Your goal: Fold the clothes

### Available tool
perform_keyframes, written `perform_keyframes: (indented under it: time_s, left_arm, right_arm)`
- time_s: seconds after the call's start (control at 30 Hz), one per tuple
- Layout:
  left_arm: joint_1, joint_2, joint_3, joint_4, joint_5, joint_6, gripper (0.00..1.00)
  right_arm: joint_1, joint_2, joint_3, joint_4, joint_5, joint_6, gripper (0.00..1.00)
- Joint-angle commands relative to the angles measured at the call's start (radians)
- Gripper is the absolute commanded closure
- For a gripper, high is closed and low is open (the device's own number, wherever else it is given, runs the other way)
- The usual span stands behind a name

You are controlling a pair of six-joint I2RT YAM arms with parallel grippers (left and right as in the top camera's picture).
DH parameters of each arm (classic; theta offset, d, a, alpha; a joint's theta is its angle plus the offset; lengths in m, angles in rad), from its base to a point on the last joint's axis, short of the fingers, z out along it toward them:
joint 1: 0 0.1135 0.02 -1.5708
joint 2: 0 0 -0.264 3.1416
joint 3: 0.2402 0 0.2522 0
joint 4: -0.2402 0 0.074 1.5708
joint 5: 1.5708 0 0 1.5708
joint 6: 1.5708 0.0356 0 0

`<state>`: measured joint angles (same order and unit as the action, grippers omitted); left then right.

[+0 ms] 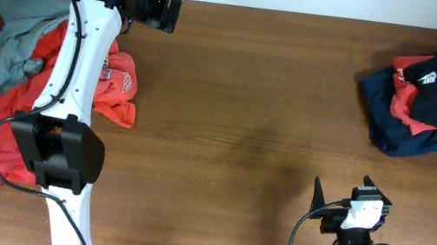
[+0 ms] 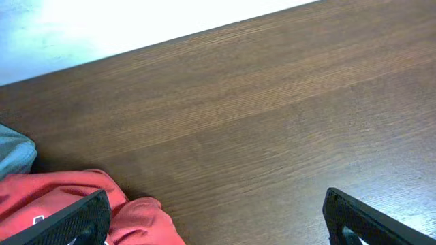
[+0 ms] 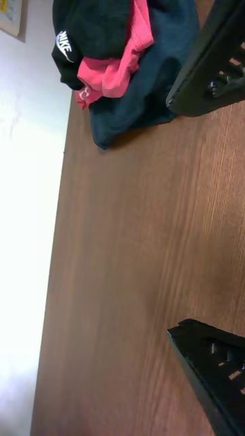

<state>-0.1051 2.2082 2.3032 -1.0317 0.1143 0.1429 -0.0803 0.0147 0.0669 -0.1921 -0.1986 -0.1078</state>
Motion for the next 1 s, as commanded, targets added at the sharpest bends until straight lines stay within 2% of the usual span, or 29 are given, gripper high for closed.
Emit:
perform_keyframes:
  time_s: [0.0, 0.17, 0.43, 0.6, 0.73, 0.97]
  left_arm:
    - [-0.001, -0.041, 0.016, -0.026, -0.006, 0.020, 0.01]
    - [-0.023, -0.122, 0.016, -0.129, -0.033, 0.020, 0.01]
    - [-0.022, -0.316, -0.024, -0.126, -0.034, 0.059, 0.01]
    - [-0.003, -0.451, -0.102, -0.073, -0.033, 0.061, 0.01]
    - [0.016, -0.578, -0.254, 0.023, -0.032, 0.061, 0.01]
    - [0.056, -0.876, -0.735, 0.327, -0.025, 0.061, 0.01]
  right_arm:
    - [0.008, -0.011, -0.009, 0.003, 0.016, 0.005, 0.01]
    - [0.008, -0.011, -0.009, 0.003, 0.016, 0.005, 0.01]
    - [0.008, -0.011, -0.009, 0.003, 0.016, 0.005, 0.01]
    - [0.008, -0.011, -0.009, 0.003, 0.016, 0.005, 0.01]
    - [0.008, -0.011, -0.009, 0.003, 0.016, 0.005, 0.02]
    - [0.008, -0.011, -0.009, 0.003, 0.016, 0.005, 0.01]
